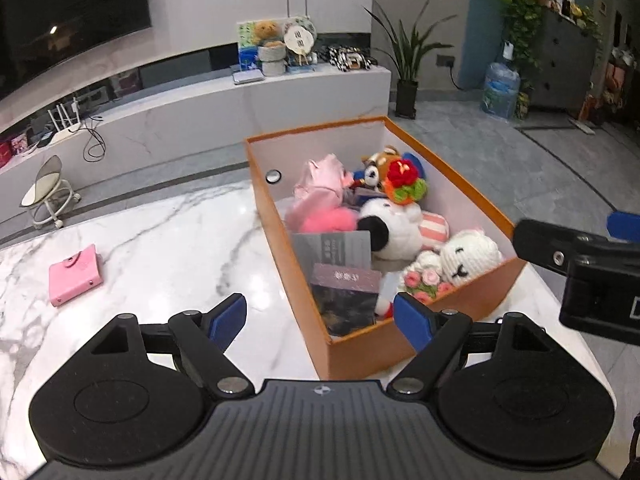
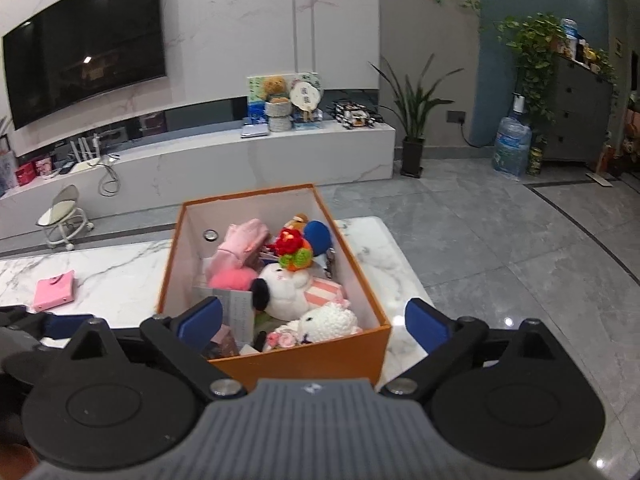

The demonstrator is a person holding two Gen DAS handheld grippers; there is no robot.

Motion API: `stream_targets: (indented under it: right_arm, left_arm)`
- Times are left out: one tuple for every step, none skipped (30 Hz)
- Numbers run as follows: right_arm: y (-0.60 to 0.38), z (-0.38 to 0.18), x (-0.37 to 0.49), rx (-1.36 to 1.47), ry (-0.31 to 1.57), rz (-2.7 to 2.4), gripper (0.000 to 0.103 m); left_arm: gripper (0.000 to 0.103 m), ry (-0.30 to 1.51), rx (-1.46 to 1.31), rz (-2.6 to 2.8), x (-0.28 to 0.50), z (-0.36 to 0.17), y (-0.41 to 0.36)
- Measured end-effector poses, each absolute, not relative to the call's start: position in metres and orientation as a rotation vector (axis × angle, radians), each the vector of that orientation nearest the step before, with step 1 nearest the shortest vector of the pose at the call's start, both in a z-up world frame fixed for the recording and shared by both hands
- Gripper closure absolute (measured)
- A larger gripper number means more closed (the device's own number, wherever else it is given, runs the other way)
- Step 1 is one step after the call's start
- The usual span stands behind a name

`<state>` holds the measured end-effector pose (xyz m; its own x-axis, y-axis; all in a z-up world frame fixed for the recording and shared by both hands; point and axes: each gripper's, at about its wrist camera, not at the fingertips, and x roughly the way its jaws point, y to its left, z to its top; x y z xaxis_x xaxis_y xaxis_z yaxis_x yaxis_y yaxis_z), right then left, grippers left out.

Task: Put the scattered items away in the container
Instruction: 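Withdraw both open tools from the box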

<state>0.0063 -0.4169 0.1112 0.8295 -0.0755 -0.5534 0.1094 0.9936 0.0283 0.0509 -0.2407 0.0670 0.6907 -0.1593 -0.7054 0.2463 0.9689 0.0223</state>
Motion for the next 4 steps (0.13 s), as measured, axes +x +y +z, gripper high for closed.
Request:
stream_targets:
  right_arm:
    - [-0.4177, 0.1108, 0.007, 0.06, 0.586, -0.103, 0.004]
    - [-0.4181, 0.1105, 0.0075, 0.06, 0.588, -0.105, 0.004]
    - [-0.418, 0.1099, 0.0082, 0.058, 0.59, -0.106, 0.004]
    - [-0.4179, 0.1094, 0.0087, 0.056, 0.592, -0.107, 0.004]
  left_arm:
    - [0.008, 0.77, 0.114, -0.228, 0.0505, 0.0679, -0.2396]
    - [0.008, 0.764, 0.112, -0.232, 0.0497, 0.0688, -0.2393]
    - [0.008, 0.757, 0.111, -0.237, 0.0486, 0.0697, -0.2392]
    - [0.008, 0.751, 0.111, -0.243, 0.0476, 0.0705, -0.2395]
